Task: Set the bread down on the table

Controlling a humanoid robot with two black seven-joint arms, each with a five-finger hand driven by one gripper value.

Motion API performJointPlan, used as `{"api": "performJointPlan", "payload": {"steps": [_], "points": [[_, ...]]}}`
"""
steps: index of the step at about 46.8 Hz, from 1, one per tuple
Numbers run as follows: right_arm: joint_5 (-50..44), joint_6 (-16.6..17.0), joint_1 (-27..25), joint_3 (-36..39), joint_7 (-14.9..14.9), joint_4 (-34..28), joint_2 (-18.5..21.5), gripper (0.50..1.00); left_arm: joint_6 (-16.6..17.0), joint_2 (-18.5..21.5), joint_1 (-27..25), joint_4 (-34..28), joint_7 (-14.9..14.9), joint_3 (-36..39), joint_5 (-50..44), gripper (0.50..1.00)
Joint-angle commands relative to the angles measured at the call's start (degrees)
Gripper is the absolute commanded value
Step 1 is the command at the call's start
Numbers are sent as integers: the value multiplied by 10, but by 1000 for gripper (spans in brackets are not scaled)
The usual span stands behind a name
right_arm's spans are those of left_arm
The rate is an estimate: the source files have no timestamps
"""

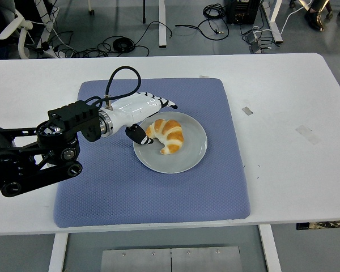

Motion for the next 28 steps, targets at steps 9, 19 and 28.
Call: {"api": "performJointPlan", "payload": {"steps": [9, 19, 28], "points": [[0, 0, 0, 0, 0, 0, 0, 1000, -27, -11, -1, 15, 1, 15, 0, 916], [0, 0, 0, 0, 0, 0, 0, 1000, -41, -13, -3, 20, 0, 16, -1, 916], [0, 0, 0, 0, 1, 0, 0, 1000, -46, -22, -4, 31, 0, 15, 0, 915]]}}
